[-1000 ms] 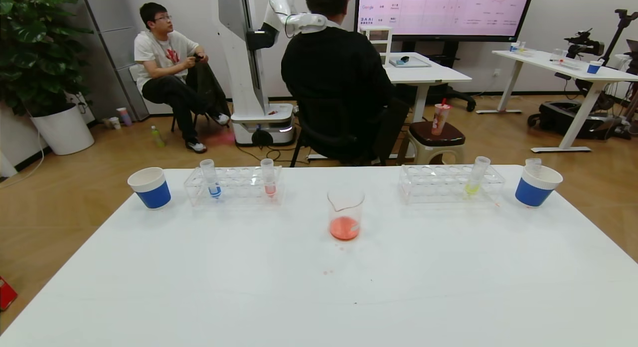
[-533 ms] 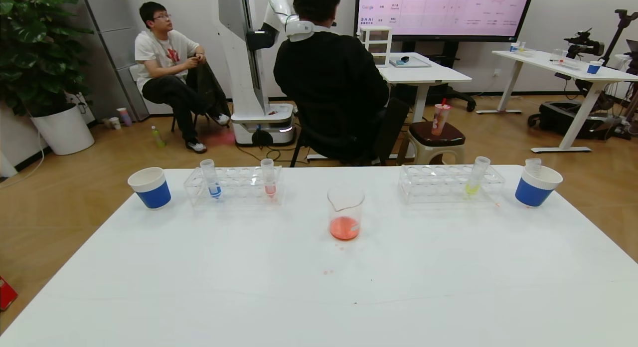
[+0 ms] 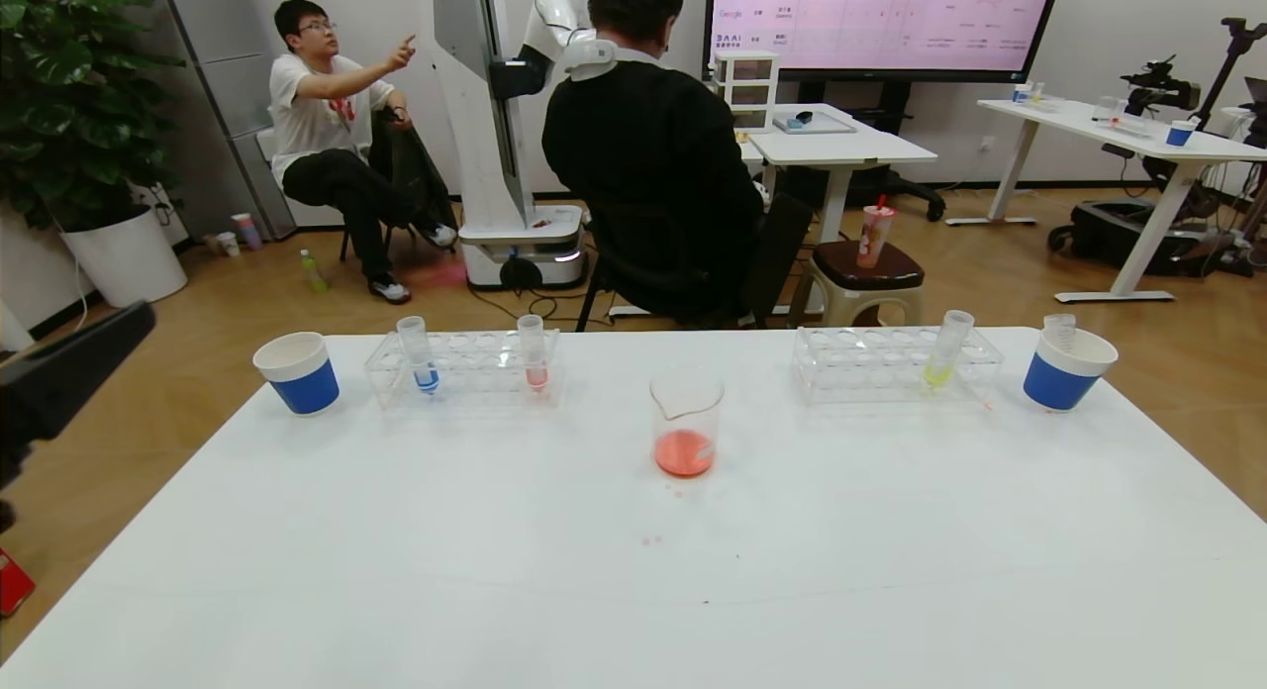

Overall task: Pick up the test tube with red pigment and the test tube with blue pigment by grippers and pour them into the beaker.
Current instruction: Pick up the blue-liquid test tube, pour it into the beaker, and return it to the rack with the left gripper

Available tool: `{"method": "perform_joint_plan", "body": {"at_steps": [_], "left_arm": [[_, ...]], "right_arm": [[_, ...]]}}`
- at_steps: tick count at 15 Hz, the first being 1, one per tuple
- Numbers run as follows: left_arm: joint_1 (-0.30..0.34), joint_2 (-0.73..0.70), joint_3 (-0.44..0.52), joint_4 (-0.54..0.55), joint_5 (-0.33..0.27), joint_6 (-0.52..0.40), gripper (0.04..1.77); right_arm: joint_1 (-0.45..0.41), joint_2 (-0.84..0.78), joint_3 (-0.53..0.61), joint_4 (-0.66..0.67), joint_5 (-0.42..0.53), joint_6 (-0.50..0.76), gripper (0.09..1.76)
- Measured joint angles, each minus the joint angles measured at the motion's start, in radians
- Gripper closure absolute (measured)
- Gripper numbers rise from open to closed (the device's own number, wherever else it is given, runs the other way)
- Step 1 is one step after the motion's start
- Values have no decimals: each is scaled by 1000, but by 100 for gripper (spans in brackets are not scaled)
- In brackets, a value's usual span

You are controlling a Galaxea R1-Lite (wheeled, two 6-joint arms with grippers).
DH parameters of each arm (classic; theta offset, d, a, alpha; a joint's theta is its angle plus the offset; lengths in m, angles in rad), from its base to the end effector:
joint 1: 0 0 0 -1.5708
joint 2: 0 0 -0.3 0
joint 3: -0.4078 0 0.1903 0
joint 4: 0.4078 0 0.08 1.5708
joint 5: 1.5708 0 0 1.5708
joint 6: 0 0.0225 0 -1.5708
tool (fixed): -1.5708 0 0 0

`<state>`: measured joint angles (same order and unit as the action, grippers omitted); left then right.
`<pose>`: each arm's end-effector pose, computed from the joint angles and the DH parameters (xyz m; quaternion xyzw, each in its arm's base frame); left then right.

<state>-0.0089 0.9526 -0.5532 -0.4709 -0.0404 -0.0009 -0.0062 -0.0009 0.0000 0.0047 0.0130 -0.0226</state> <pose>0.1186 -0.0020 0.2534 0.0001 -0.0357 -0.0246 0.9991 -0.0229 0.0004 0.0750 -0.0113 0.0019 0.0034 0.9999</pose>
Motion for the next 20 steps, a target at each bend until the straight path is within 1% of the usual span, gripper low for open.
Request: {"method": "perform_joint_plan", "body": {"at_steps": [2,4,8,14,16,18,20], "left_arm": [[4,188,-18,-164,-1,1,6],[5,359,-36,-294,-1,3,6],[-4,644,-73,-509,0,4,6],[5,1046,-80,-929,9,-5,6],[7,1136,-87,-975,12,-6,6],[7,1189,-110,-977,15,-7,6],[7,1228,-153,-975,19,-7,6]], "right_arm": [[0,0,0,0,0,0,11],[0,0,0,0,0,0,11],[0,0,0,0,0,0,11],[0,0,0,0,0,0,11],[0,0,0,0,0,0,11],[0,0,0,0,0,0,11],[0,0,0,0,0,0,11]]}}
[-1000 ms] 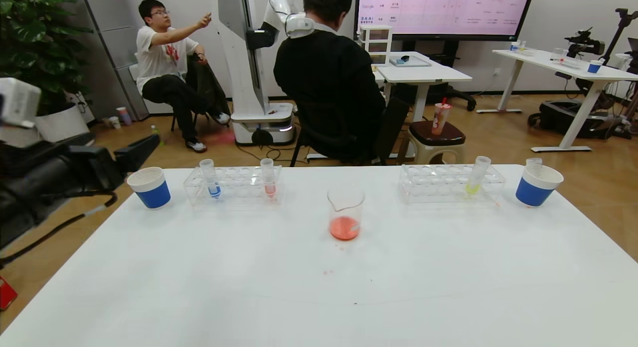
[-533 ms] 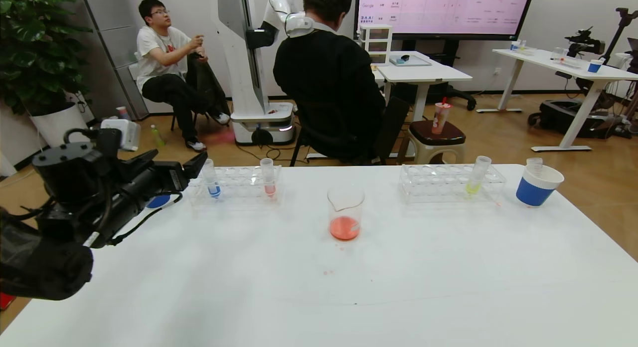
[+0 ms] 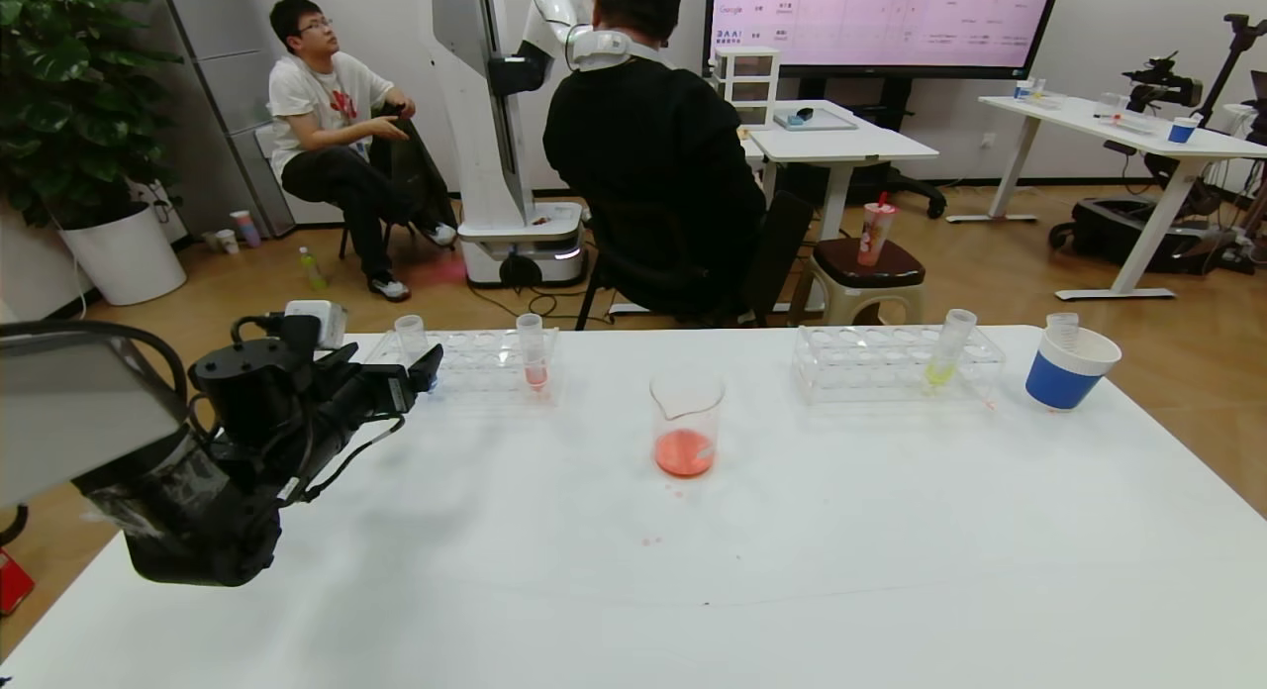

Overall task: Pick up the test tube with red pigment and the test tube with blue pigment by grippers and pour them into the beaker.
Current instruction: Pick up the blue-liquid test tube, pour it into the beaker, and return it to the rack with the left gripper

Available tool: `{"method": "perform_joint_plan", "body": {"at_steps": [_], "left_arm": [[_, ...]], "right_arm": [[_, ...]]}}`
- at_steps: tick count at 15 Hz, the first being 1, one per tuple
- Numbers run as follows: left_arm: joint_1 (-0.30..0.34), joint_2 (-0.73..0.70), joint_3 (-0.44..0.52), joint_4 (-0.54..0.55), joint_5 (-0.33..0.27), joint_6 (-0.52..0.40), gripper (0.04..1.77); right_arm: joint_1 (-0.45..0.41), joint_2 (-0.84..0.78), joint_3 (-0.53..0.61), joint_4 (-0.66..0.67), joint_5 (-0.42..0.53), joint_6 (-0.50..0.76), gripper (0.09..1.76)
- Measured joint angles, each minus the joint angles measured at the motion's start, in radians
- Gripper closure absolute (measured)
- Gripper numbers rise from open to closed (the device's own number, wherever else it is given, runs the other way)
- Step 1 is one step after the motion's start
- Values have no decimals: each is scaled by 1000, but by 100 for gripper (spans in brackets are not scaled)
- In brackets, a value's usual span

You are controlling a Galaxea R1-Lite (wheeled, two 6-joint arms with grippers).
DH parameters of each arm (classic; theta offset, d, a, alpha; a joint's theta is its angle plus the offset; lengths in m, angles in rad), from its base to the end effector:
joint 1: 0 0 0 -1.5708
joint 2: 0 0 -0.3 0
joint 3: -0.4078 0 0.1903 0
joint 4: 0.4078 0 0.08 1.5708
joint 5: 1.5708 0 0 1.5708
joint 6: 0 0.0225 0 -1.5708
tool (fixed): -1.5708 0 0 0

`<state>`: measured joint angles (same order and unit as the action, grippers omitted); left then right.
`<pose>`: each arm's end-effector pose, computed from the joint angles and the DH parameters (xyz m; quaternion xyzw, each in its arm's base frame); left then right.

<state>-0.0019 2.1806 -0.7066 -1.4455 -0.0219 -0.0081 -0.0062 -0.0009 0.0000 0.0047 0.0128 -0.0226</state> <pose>0.3663 -0.0012 0.0764 -0.0042 0.0143 -0.0118 0.9998 -0.0229 0.0004 0.0750 -0.0113 0.0019 0.0033 0.9999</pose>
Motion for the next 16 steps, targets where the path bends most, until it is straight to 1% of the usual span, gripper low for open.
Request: {"method": "perform_joint_plan", "body": {"at_steps": [4,8,10,12,16], "left_arm": [[-9,87,-118,7,4,0,6],[-10,154,-240,50,29,1,6],[-9,169,-281,66,31,1,6],[-9,177,-301,71,33,1,6],[-7,181,-307,69,35,0,6]], "right_arm": [[0,0,0,0,0,0,11],[0,0,0,0,0,0,11],[0,0,0,0,0,0,11],[0,0,0,0,0,0,11],[0,0,0,0,0,0,11]]}}
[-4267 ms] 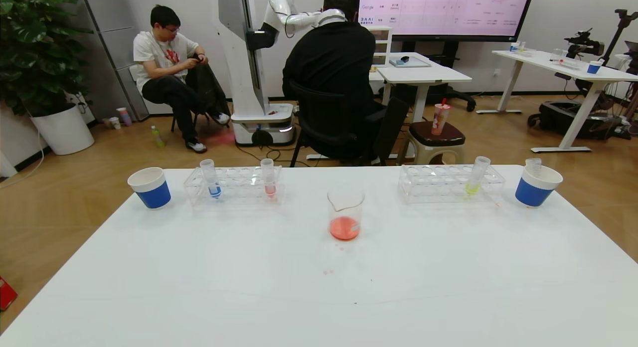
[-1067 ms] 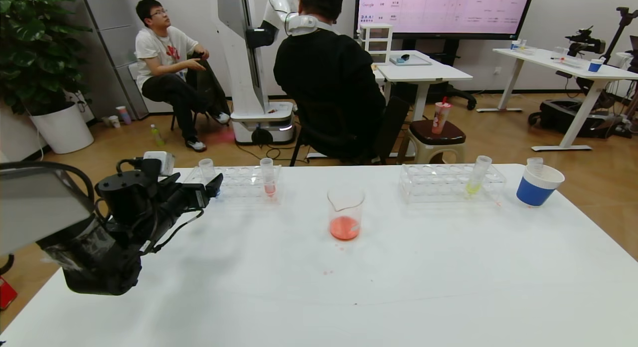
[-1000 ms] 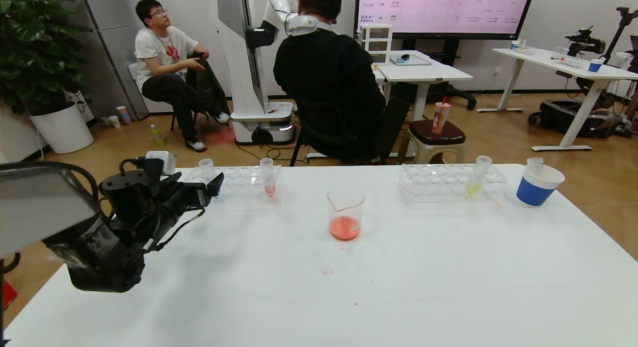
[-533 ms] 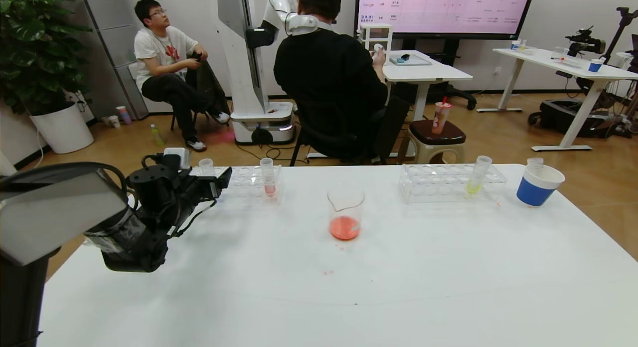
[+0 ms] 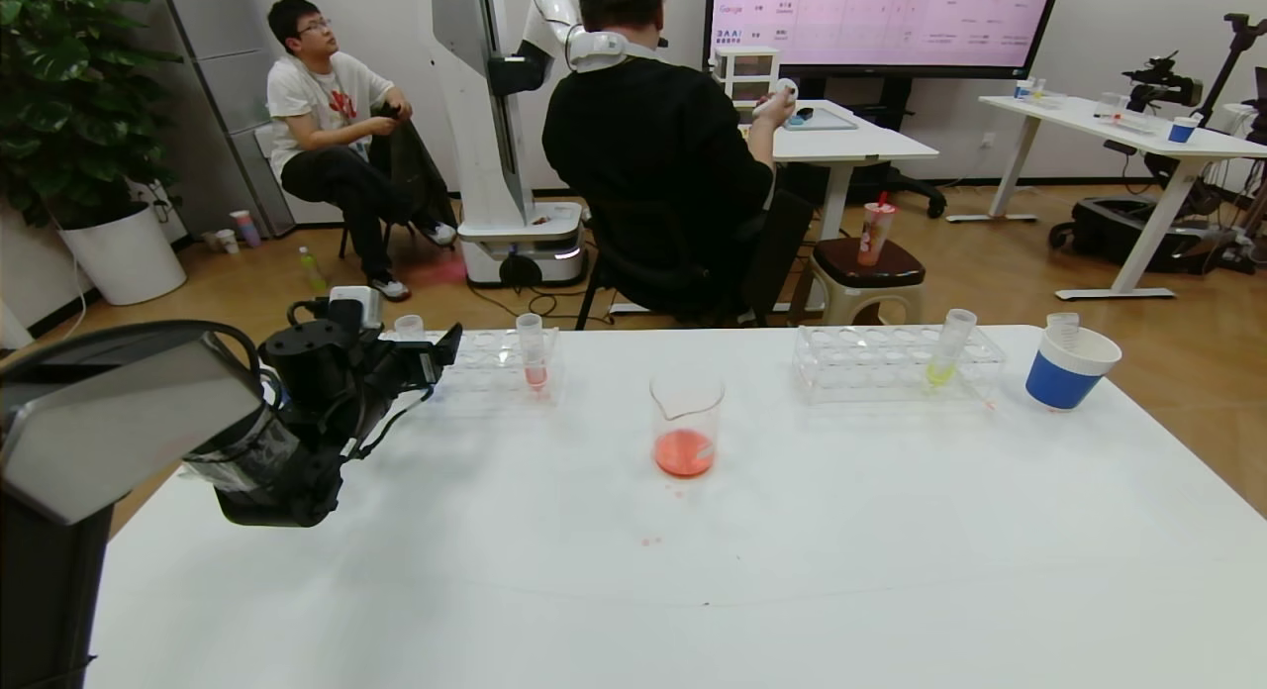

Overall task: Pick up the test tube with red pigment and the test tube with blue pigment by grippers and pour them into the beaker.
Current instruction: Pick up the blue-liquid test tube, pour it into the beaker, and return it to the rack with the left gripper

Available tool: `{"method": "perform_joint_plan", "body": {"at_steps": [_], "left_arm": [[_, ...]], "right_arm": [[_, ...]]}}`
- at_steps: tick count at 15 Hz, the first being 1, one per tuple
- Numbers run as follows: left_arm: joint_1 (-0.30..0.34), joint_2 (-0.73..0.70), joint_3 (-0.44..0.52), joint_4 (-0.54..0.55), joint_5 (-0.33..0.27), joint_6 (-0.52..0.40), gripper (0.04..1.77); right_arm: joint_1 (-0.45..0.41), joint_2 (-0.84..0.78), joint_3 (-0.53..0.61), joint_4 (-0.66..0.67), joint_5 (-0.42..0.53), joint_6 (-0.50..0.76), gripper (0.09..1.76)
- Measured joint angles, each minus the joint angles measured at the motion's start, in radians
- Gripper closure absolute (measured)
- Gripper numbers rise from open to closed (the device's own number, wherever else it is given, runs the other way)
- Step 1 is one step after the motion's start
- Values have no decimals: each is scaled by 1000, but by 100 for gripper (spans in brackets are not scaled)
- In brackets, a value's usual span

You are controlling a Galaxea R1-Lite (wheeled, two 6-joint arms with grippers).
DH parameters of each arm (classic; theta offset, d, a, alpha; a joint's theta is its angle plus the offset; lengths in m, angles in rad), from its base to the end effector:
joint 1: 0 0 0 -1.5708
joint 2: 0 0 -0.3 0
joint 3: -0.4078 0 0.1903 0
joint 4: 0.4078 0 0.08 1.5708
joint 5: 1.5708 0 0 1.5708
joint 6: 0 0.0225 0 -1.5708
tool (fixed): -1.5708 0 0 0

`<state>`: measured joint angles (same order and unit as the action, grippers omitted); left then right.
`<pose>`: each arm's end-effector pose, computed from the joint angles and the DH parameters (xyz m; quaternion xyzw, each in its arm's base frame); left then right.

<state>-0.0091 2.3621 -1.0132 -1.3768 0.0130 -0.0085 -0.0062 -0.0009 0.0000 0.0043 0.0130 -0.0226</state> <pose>0.4279 -0.0036 0.0599 -0.0044 -0.0140 0.0019 0.9999 -0.0229 0.0004 0.0750 -0.0113 0.0017 0.0034 0.9999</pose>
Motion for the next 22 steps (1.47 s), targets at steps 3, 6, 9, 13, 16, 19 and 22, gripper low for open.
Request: {"method": "perform_joint_plan", "body": {"at_steps": [3,6,9,13,16,19,22], "left_arm": [[1,-1,-1,-1,1,-3,55],[1,-4,-4,-1,0,-3,147],[-3,-6,-6,-2,2,-3,131],[-6,-19,-22,28,3,-1,131],[-8,-69,-67,139,3,1,131],[-9,-139,-119,255,3,3,131],[-11,-199,-140,302,3,3,131]], "right_arm": [[0,0,0,0,0,0,11],[0,0,0,0,0,0,11],[0,0,0,0,0,0,11],[0,0,0,0,0,0,11],[0,0,0,0,0,0,11],[0,0,0,0,0,0,11],[0,0,0,0,0,0,11]]}}
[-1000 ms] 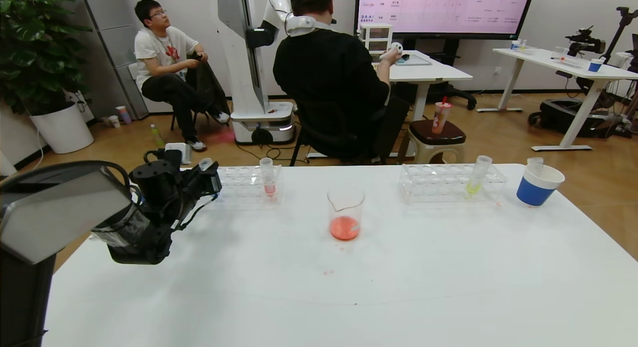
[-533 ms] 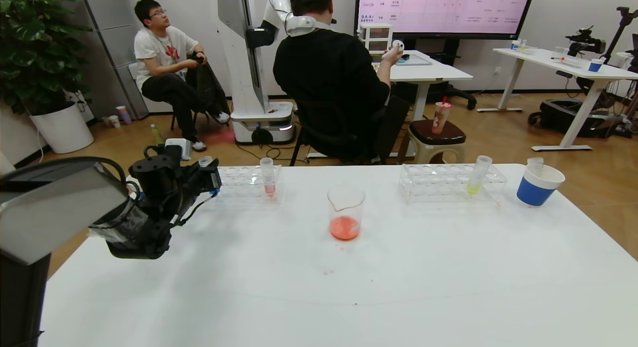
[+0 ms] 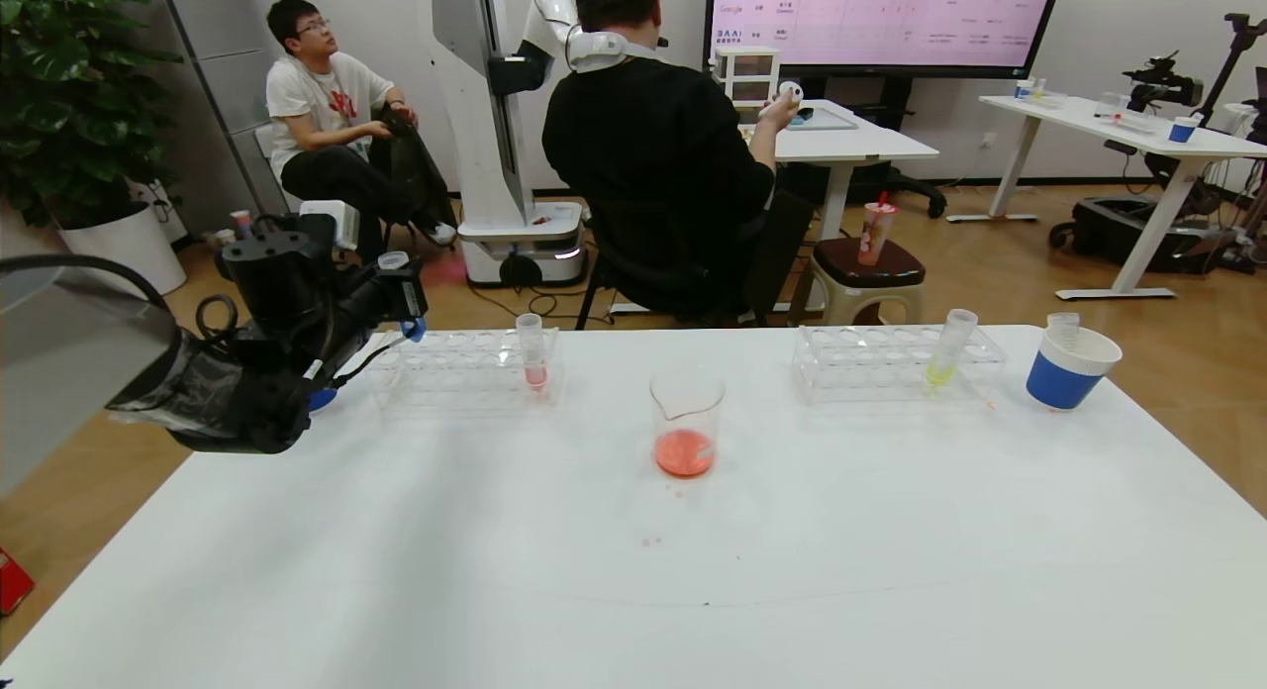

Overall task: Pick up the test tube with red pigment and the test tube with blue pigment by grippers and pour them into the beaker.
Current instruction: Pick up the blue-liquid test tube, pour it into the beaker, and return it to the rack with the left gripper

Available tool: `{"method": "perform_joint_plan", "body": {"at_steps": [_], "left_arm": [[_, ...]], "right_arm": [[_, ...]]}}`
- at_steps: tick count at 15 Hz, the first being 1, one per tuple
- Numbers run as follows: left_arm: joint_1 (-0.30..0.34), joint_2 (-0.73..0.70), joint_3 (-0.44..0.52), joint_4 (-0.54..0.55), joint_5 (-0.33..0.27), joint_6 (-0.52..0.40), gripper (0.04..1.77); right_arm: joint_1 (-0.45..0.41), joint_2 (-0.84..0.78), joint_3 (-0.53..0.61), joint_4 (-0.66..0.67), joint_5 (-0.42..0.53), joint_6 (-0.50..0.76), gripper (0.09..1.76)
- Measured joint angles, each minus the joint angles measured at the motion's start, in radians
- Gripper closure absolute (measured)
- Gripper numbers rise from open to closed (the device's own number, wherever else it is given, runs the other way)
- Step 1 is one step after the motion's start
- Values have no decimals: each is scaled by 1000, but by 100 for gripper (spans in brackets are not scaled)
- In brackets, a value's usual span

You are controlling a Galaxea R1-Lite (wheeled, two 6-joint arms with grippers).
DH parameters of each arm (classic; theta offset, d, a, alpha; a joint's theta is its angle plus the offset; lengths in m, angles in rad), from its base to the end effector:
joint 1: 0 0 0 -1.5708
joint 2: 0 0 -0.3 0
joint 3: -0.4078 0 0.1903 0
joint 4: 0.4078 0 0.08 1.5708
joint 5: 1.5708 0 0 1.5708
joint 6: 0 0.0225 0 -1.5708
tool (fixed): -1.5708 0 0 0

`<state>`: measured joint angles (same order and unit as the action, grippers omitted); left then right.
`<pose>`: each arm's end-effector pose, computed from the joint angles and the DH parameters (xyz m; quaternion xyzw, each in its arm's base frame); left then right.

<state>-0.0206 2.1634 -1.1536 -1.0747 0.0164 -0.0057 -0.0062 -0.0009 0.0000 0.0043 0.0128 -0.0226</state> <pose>0.4266 -0.0084 0.1477 -0.0034 -0.0324 -0.0022 0.9995 -0.0229 0.0004 0.0750 -0.0113 0.0017 0.0033 0.9999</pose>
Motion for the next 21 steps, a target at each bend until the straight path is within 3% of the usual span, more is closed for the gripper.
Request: {"method": "perform_joint_plan", "body": {"at_steps": [4,7,10,15,17,21], "left_arm": [[-5,-48,3,23,-3,1,131],[-44,-102,4,71,-45,10,131],[-138,-146,7,74,-110,67,131],[-358,-159,16,56,-223,186,131],[-438,-142,21,1,-244,221,131],[-504,-77,8,-58,-262,364,131]], "right_arm": [[0,0,0,0,0,0,11],[0,0,0,0,0,0,11],[0,0,0,0,0,0,11],[0,0,0,0,0,0,11],[0,0,0,0,0,0,11],[0,0,0,0,0,0,11]]}}
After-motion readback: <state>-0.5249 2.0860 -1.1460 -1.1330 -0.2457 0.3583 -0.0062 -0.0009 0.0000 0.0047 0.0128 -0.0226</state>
